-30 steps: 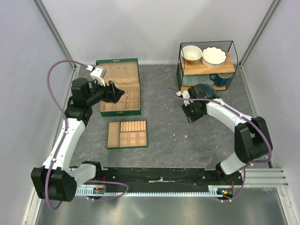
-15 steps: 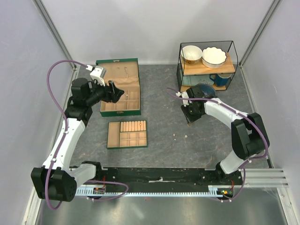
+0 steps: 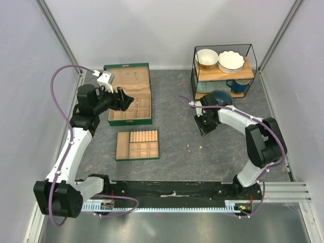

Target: Organize the mixed jewelry

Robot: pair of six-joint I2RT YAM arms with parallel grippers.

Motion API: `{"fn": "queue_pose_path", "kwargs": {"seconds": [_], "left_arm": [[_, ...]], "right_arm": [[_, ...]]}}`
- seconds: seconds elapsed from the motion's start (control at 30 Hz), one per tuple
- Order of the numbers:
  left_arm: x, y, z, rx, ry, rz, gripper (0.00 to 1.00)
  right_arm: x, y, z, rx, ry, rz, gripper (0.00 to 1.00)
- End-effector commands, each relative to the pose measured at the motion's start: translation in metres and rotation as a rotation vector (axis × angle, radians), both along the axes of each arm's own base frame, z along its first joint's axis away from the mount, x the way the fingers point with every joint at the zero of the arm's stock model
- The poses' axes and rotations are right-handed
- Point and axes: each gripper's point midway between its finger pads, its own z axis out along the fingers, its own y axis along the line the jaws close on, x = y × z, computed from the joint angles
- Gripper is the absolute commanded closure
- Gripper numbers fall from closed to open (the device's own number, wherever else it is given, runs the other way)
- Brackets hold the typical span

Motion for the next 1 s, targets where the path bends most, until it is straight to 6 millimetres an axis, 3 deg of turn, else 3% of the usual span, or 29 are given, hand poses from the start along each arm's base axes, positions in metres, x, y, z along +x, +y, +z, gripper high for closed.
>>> {"fn": "queue_pose_path", "kwargs": {"seconds": [0.0,0.97], "left_arm": [[0.002,0.002,0.013,0.005,-0.056,0.008,0.24],[0.0,0.003,0.012,0.01,-0.059,0.008,0.24]], "right_arm": [[0.008,0.008,-0.001,0.03,-0.013,-0.008,0.67],[0.012,0.007,-0.014,0.044,0.02,-0.034,0.72]]}}
